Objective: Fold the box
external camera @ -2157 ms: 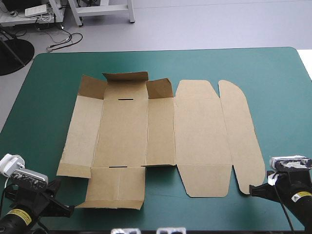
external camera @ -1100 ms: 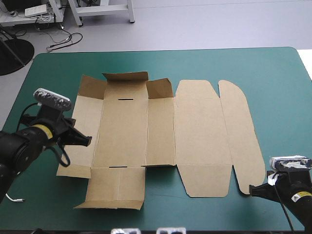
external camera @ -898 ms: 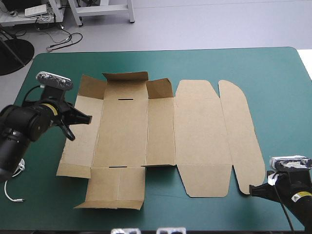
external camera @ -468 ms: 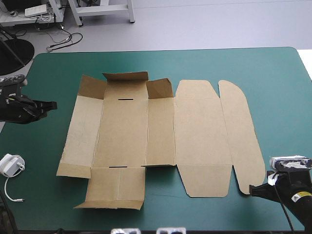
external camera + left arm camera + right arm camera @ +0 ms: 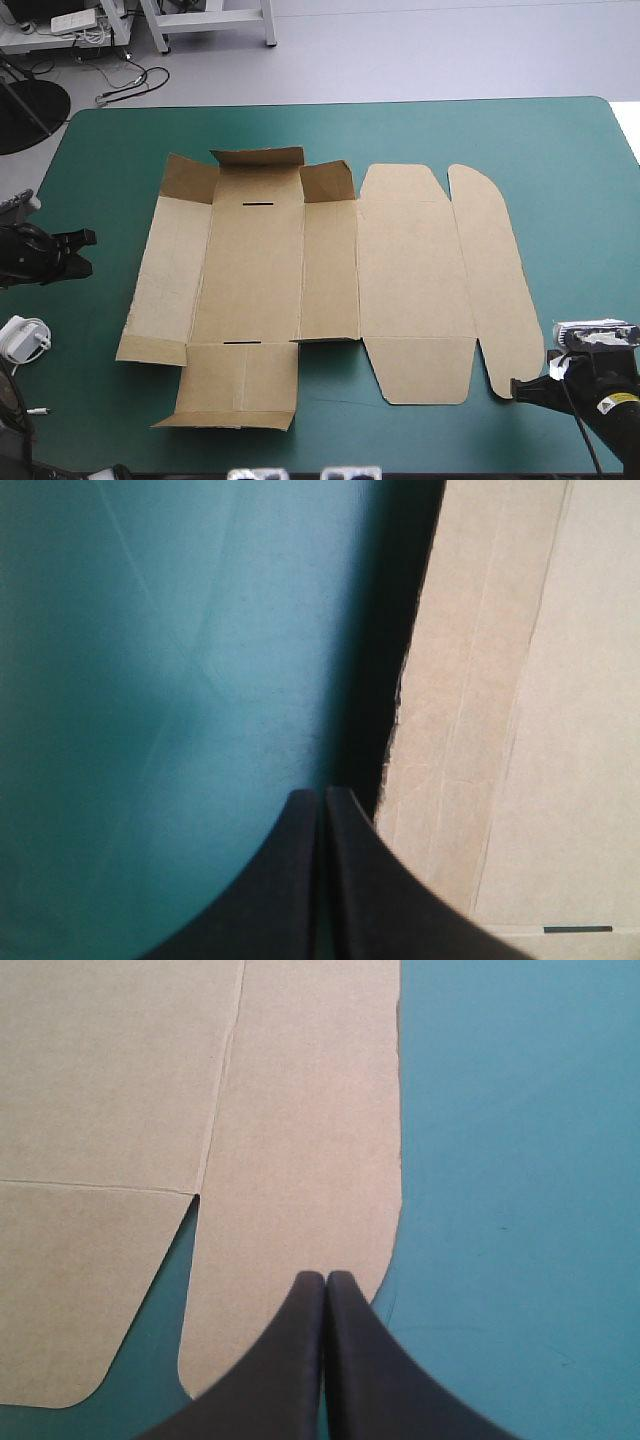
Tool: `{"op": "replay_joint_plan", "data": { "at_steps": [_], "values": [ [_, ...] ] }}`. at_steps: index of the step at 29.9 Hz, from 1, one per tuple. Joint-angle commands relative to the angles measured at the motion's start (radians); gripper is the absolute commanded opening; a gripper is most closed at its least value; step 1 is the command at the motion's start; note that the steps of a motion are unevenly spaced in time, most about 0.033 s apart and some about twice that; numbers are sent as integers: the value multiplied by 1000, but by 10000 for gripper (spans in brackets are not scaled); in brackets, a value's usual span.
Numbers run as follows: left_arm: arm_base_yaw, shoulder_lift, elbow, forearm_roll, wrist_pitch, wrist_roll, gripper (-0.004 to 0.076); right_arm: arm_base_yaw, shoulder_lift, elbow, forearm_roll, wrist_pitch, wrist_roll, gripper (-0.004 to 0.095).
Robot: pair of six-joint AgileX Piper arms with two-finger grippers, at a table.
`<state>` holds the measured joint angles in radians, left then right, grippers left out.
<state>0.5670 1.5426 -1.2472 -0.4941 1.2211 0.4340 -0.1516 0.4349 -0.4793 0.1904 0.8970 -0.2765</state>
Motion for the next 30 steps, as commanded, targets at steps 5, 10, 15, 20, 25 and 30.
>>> {"op": "replay_joint_plan", "data": {
  "at_steps": [5,10,15,20,25,30],
  "values": [
    [-18,-7,-23,-49,70,6,66,2,6,-27,13,-62,-2,-20],
    [-88,-7,-23,-29,70,69,279,2,6,-27,13,-62,0,-20],
    [-138,-6,-23,44,48,62,507,2,6,-27,13,-62,0,-20],
    [-139,19,-16,23,63,24,494,2,6,-27,13,-62,0,-20],
    [-139,64,45,-55,68,77,491,2,7,-27,13,-62,0,-20],
    [-139,96,76,-73,73,90,491,2,7,-27,13,-62,0,-20]
  ]
}}
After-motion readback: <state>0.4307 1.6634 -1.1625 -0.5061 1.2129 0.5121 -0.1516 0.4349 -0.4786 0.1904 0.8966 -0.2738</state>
